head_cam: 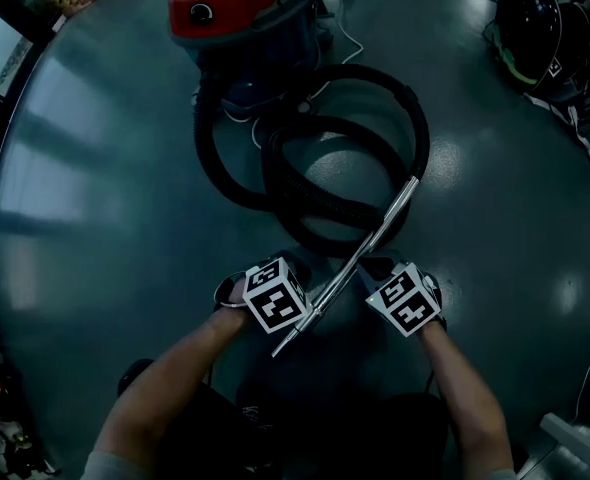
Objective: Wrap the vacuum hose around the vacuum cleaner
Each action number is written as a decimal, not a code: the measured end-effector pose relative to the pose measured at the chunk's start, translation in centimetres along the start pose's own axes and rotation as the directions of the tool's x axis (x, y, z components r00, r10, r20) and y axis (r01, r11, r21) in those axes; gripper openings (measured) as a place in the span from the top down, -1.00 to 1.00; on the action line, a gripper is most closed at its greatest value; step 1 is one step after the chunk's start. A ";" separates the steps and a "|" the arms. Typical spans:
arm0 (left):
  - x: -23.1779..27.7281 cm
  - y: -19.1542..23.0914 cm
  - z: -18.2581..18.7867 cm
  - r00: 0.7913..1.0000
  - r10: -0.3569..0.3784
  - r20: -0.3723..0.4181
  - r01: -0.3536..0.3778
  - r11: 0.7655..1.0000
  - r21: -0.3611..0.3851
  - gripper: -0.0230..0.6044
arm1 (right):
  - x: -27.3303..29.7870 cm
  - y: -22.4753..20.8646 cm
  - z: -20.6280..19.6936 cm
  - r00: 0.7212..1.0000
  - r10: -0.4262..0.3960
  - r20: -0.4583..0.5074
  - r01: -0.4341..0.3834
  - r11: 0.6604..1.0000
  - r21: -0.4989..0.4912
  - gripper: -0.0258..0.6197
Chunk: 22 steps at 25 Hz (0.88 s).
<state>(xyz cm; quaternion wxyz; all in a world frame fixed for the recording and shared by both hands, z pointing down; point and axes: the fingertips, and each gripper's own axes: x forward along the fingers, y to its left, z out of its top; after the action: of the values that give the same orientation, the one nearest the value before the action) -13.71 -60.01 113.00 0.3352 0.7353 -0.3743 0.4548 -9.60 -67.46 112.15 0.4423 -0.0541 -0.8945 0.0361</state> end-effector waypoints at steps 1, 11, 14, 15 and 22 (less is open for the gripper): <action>-0.5 -0.2 0.1 1.000 0.005 -0.005 -0.005 1.000 0.024 0.91 | -0.6 0.3 0.3 1.000 0.007 -0.009 -0.008 1.000 -0.010 0.91; -12.6 -2.4 1.6 0.998 0.066 0.003 -0.066 0.996 0.054 0.91 | -11.4 3.6 6.0 0.999 -0.051 -0.012 0.051 0.998 0.023 0.91; -18.0 -4.5 3.5 0.998 0.060 0.035 -0.061 0.998 0.006 0.91 | -15.9 5.7 8.1 0.998 -0.067 -0.008 0.067 0.993 0.099 0.91; -19.7 -5.3 4.2 0.997 0.060 0.047 -0.060 0.998 -0.008 0.91 | -17.4 6.4 8.9 0.998 -0.068 -0.005 0.069 0.991 0.118 0.91; -31.6 -10.5 9.0 0.981 0.121 0.150 -0.103 0.987 -0.124 0.91 | -27.6 11.5 13.7 0.997 -0.071 0.015 0.066 0.978 0.200 0.91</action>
<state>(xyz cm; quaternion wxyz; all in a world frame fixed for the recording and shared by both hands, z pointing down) -10.63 -54.58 79.06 0.3205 0.7259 -0.4661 0.3913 -3.11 -59.82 80.84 0.4368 0.0216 -0.8925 0.1108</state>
